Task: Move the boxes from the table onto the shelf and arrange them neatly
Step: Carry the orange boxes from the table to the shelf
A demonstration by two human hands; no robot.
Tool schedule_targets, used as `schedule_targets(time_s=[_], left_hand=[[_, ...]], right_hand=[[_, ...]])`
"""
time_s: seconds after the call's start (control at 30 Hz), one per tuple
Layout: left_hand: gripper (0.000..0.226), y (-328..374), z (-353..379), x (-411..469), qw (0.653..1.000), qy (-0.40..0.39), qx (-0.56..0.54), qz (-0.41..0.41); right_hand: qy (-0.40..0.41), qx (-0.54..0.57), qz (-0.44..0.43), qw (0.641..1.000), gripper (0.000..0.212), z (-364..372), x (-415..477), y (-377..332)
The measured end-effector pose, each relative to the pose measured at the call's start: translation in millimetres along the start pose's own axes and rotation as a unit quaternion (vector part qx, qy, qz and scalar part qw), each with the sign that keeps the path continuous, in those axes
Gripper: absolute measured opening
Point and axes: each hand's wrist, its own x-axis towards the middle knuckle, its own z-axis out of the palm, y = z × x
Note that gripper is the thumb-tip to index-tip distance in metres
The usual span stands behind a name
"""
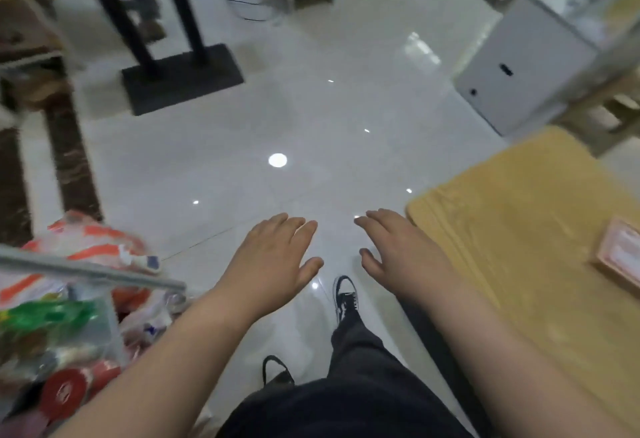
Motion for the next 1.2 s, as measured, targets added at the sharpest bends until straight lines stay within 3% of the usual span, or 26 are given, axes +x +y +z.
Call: schedule_targets(time_s=[0.2, 0.47, 0.83, 0.97, 1.1, 1.2], left_hand=[[0.065, 94.6, 29.9, 5.1, 0.986, -0.047, 0.009, 0.161], [0.063, 250.0, 64.0, 2.4, 0.938, -0.082, 0.053, 0.331], [0.079, 443.0, 135.4, 3.4, 0.927, -0.087, 0.076, 0.356], [0.083, 474.7, 162.5, 26.6, 0.922, -0.122, 0.107, 0.351], [0.063, 489.2, 188.9, 74.0, 0.924, -0.154, 0.127, 0.325], [0.063, 504.3, 203.4, 123.3, 0.927, -0.157, 0.128, 0.316]], right_hand=[[-0.011, -0.008, 0.185, 0.983, 0.052, -5.5, -152.0, 17.0], [0.051, 0.041, 0.367, 0.928, 0.051, -12.7, -329.7, 55.2], [0.075, 0.062, 0.444, 0.891, 0.054, -14.3, -499.5, 158.6], [0.079, 0.088, 0.492, 0.862, 0.054, -15.2, -533.5, 196.0], [0.064, 0.086, 0.539, 0.836, 0.056, -14.0, -551.3, 249.2], [0.050, 0.056, 0.592, 0.802, 0.060, -14.2, -565.8, 294.0]])
